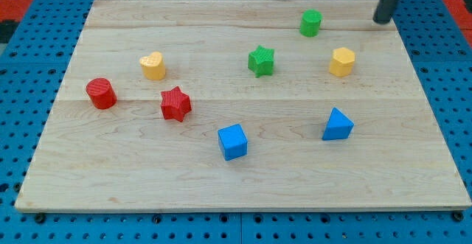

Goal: Point to the blue cube

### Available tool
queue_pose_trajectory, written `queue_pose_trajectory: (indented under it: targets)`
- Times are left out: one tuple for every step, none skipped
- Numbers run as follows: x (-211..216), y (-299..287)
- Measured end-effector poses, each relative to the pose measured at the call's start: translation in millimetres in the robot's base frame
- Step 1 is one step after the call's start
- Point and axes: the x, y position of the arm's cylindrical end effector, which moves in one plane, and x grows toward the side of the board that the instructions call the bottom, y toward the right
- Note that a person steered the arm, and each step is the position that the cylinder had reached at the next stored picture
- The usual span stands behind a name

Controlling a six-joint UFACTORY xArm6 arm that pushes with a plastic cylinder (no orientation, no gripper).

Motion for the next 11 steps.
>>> queue_pose_trajectory:
  targets:
    - [-38.9,8.9]
    - [-39.8,7.8]
    - [-40.0,7.3]
    - [-27.3,10.3]
    - [47.6,22.4]
    - [113.9,24.3]
    - [180.4,38.5]
    - [278.0,58.8]
    - [293.2,66.7]
    - [293.5,67.2]
    - [303.0,-41.2]
